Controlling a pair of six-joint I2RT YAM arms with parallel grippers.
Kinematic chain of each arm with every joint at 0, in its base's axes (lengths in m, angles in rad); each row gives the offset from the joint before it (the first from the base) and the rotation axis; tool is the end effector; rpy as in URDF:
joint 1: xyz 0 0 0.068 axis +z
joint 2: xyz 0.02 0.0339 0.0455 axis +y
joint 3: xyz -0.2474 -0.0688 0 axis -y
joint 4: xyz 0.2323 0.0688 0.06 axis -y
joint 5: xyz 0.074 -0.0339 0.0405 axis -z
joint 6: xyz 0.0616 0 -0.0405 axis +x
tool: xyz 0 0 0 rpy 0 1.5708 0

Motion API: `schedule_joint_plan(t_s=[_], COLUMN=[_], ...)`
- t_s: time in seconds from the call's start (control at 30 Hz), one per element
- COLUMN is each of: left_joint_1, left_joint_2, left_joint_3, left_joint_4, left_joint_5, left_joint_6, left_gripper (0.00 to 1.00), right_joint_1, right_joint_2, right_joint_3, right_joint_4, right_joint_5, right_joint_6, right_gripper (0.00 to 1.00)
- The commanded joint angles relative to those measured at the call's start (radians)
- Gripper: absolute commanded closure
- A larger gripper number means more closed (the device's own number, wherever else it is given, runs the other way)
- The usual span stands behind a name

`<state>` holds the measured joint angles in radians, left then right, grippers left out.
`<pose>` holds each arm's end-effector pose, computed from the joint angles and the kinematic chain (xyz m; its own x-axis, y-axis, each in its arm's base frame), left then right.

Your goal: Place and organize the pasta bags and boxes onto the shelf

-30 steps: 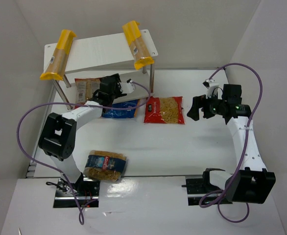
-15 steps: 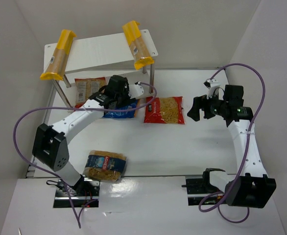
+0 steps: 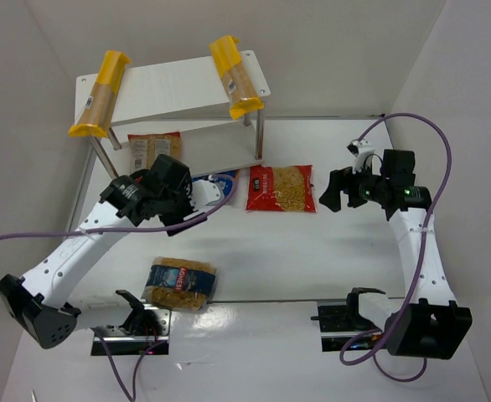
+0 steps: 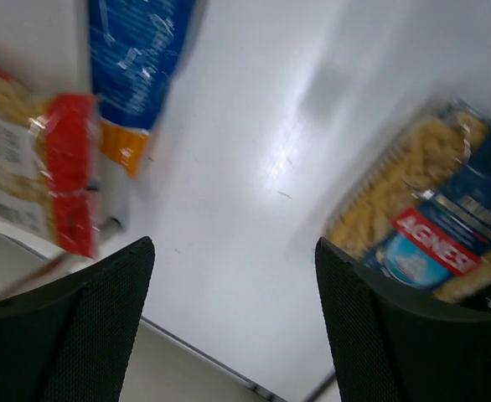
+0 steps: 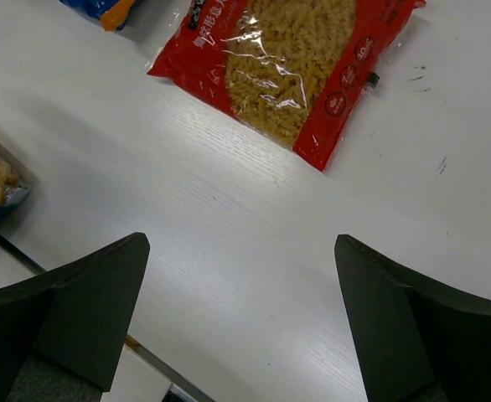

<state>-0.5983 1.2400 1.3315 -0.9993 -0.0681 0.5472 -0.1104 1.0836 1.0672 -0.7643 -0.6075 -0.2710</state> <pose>0.2080 -0.1367 0.3217 -0.2818 0.8203 -0.4977 0.7892 0.4932 0.3660 0.2284 0.0101 0.3006 -0.5903 -0.1557 -0.7920 -0.4884 0.8501 0.1969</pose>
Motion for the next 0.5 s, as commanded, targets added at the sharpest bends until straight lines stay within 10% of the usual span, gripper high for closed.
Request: schedule_joint_plan(t_s=[0.0,0.47], left_joint_1=[0.032,0.437], left_joint_2=[-0.072,-0.278], left_joint_3=[-0.038,-0.181], left_joint_4=[-0.128,-0.03], left_joint_5=[0.04,0.13], left_joint_6=[-0.101,-0.36], left_gripper=[0.16,0.07], right_joint_1=[-0.008,-0.008], right_joint_2=[-0.022,0.07], right_joint_3=[-0.019,0.002], right_joint_4=[0.028,0.017], right_joint_5=[0.012,0.101], right_joint_6=[-0.002,0.029], right_gripper=[0.0,0.0])
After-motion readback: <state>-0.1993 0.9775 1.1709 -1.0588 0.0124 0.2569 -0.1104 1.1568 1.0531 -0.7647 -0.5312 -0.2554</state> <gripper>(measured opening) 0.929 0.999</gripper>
